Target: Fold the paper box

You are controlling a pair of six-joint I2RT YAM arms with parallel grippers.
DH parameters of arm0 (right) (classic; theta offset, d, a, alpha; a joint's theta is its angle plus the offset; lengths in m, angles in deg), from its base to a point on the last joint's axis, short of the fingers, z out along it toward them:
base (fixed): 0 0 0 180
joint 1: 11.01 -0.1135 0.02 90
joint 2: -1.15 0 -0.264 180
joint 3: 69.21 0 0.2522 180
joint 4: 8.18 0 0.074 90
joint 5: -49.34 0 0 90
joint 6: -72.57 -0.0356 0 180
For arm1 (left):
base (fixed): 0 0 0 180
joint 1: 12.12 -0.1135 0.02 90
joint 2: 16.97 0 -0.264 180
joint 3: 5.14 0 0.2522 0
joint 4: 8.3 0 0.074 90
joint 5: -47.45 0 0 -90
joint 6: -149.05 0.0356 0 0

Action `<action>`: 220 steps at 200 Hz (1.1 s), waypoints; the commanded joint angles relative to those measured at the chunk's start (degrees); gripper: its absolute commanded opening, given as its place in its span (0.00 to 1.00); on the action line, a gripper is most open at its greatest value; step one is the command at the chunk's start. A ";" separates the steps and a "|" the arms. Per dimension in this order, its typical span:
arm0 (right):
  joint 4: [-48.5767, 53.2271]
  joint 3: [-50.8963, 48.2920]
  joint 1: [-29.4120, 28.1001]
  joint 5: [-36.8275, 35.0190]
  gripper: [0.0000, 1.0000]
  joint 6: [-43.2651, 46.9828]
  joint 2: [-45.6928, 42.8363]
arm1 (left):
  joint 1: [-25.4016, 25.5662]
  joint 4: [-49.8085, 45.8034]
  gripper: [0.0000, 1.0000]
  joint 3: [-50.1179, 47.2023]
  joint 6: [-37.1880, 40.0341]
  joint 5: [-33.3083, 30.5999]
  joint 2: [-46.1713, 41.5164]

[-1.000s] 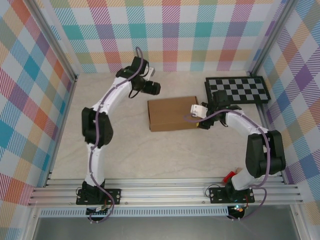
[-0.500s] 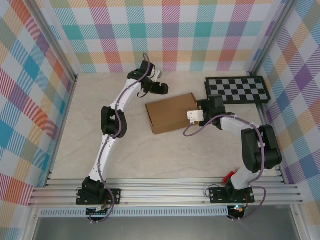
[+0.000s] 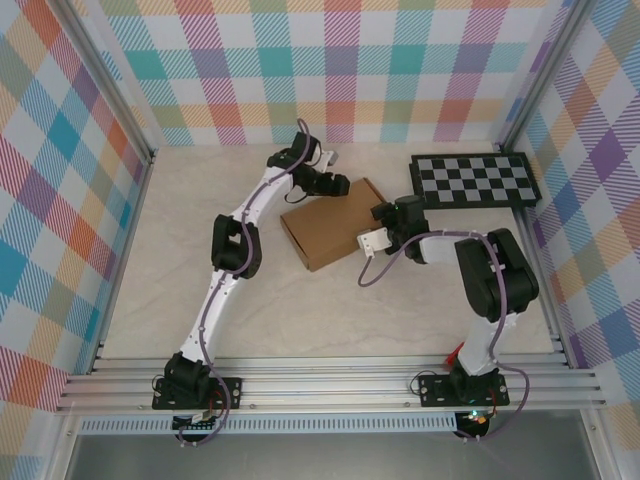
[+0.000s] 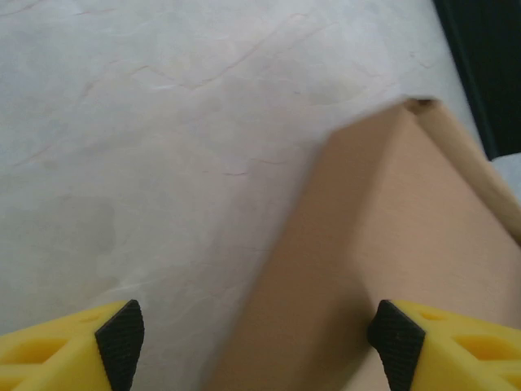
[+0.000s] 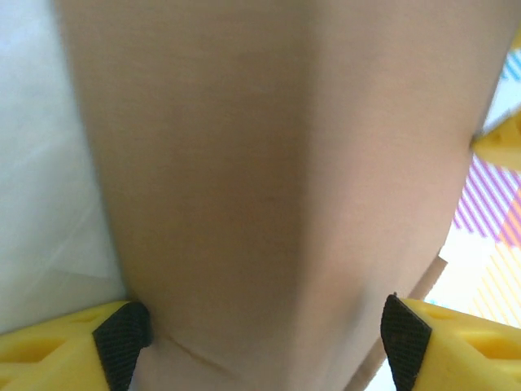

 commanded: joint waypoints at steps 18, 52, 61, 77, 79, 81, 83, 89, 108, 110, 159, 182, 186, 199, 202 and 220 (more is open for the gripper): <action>-9.02 3.01 -5.73 1.40 0.62 0.76 3.67 | 2.26 -4.16 0.58 -0.14 0.78 8.01 2.95; -12.69 5.50 -7.26 0.11 0.47 0.12 6.66 | 3.50 -6.08 0.54 -2.77 2.81 13.27 2.96; -13.78 5.91 -7.26 -0.36 0.47 -0.43 7.07 | 3.65 -6.38 0.54 -3.26 3.08 14.12 2.95; -13.38 5.96 -7.25 -0.11 0.41 -1.31 6.41 | 3.35 -6.51 0.53 -3.96 2.79 13.90 2.97; -13.12 5.93 -7.26 0.06 0.41 -1.43 6.20 | 3.31 -6.51 0.53 -3.99 2.69 13.73 2.93; -12.59 5.89 -7.26 0.19 0.41 -1.53 5.93 | 3.24 -6.55 0.53 -4.00 2.57 13.52 2.96; -11.97 5.83 -7.26 0.31 0.41 -1.73 5.71 | 3.06 -6.59 0.54 -4.05 2.46 13.40 2.95; -10.25 5.54 -7.26 0.91 0.42 -2.49 4.61 | 2.83 -6.61 0.54 -4.11 1.96 12.57 2.98; -4.90 4.21 -7.26 2.45 0.57 -6.72 0.62 | 1.45 -6.42 0.54 -4.13 -0.44 8.67 2.91; -4.58 4.00 -7.26 2.54 0.58 -7.12 0.27 | 1.28 -6.42 0.54 -4.19 -0.67 8.30 2.87; 10.36 2.62 -3.95 5.07 0.75 -26.42 -11.07 | -2.27 -6.09 0.54 -4.98 -3.17 4.69 1.91; 20.01 3.97 0.54 10.27 0.75 -41.97 -16.55 | -2.85 -5.81 0.54 -6.42 -3.18 4.45 0.61; 21.93 4.42 1.19 11.05 0.74 -45.56 -17.23 | -2.91 -5.75 0.54 -6.70 -3.18 4.45 0.31; 26.56 6.62 3.79 11.21 0.62 -58.57 -18.48 | -2.92 -5.31 0.54 -7.69 -3.17 4.45 -0.47; 27.68 7.12 4.47 11.19 0.59 -61.95 -18.58 | -2.94 -5.17 0.54 -7.87 -3.18 4.53 -0.65; 31.02 7.95 8.02 11.72 0.42 -77.05 -18.77 | -2.94 -4.35 0.54 -9.26 -3.49 4.74 -1.46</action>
